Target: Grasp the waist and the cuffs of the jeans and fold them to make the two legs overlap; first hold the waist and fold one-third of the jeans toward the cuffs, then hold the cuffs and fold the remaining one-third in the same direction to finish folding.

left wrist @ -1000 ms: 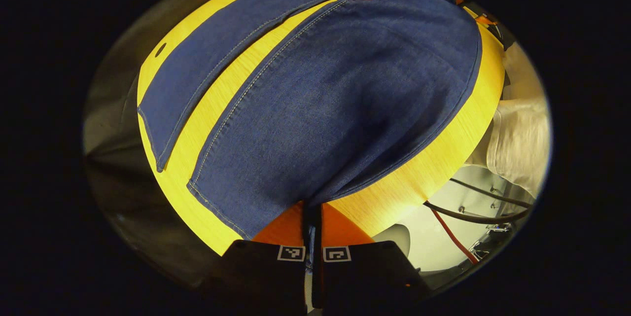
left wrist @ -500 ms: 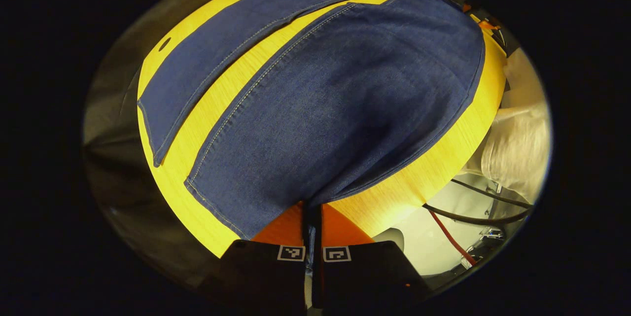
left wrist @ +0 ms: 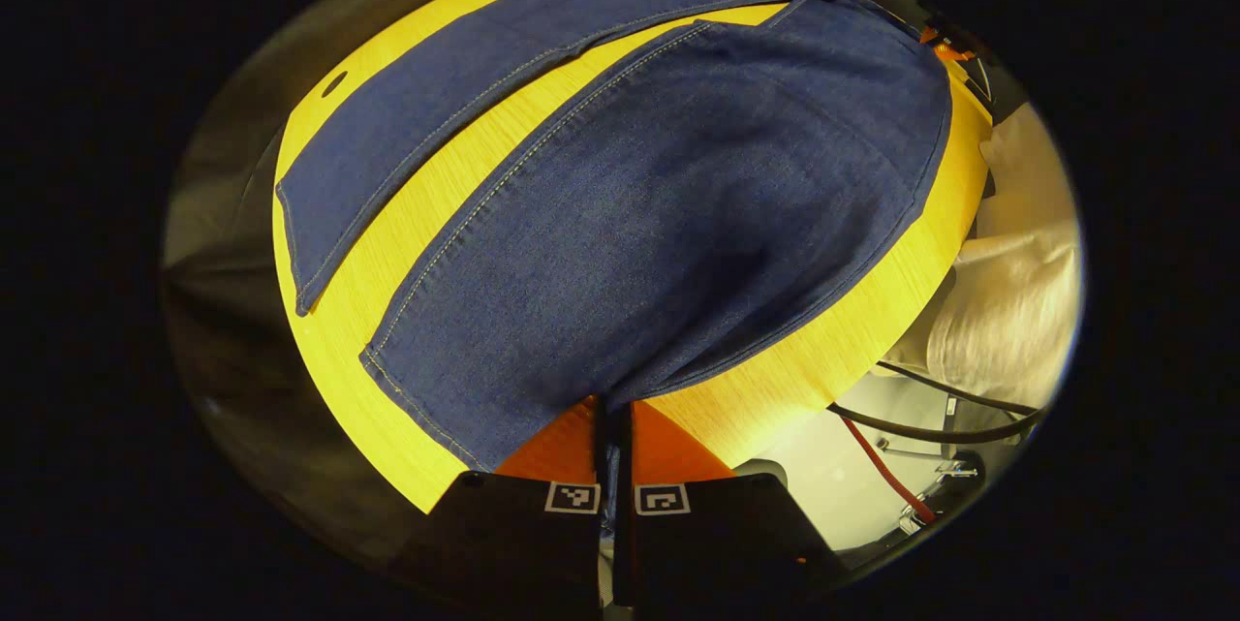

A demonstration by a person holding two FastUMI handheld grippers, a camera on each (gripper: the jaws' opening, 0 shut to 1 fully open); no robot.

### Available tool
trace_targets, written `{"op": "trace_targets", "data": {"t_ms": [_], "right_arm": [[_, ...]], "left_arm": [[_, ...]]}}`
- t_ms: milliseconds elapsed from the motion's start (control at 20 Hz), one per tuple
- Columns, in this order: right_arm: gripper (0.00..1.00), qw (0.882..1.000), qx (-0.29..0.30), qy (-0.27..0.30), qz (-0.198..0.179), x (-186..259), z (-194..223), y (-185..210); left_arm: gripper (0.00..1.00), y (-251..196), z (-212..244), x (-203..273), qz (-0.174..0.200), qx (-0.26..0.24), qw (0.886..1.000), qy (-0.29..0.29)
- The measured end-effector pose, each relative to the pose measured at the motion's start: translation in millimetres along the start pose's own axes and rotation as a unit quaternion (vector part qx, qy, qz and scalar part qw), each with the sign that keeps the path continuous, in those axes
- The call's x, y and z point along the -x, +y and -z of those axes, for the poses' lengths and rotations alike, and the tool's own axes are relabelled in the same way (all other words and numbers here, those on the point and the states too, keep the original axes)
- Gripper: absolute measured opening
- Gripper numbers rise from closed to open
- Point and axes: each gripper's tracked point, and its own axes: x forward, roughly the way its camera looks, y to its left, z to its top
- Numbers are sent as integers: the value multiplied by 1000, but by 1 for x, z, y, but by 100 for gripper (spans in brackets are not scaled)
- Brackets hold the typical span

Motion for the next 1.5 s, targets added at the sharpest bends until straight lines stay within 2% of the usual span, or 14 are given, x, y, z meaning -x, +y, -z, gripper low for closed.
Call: {"op": "trace_targets", "data": {"t_ms": [50,100,250,300,500,650,800,900,1100,1150,1250,1350,1450,1500], "right_arm": [[14,1000,-8,-5,7,4,0,1],[2,1000,-19,-9,11,0,1,0],[5,995,-92,-35,31,2,1,-3],[2,991,-116,-47,39,2,0,-3],[5,979,-185,-71,54,3,-1,-4],[5,974,-201,-75,77,4,0,-5],[5,960,-249,-94,86,19,-8,-7],[5,946,-287,-119,95,34,-15,-12],[5,915,-350,-169,110,63,-35,-23],[2,908,-363,-177,110,72,-39,-23],[5,897,-381,-195,113,89,-49,-31],[5,888,-390,-213,119,108,-62,-41],[2,883,-394,-225,122,129,-74,-48],[5,882,-392,-229,122,138,-79,-53]], "left_arm": [[0,0,0,0,1,2,1000,-6],[0,1,-1,0,0,6,1000,-15],[0,2,-2,1,-10,37,998,-52],[0,2,-3,1,-16,65,996,-61],[1,-2,-12,2,-17,167,980,-103],[0,-3,-17,2,-18,233,963,-133],[1,-2,-28,10,-26,275,949,-154],[0,1,-38,17,-23,308,937,-163],[0,15,-71,33,-29,387,898,-208],[0,22,-79,37,-31,400,889,-220],[0,36,-91,51,-36,419,876,-237],[0,41,-94,64,-41,431,869,-240],[0,47,-97,76,-38,438,868,-232],[1,51,-98,83,-34,443,867,-226]]}}
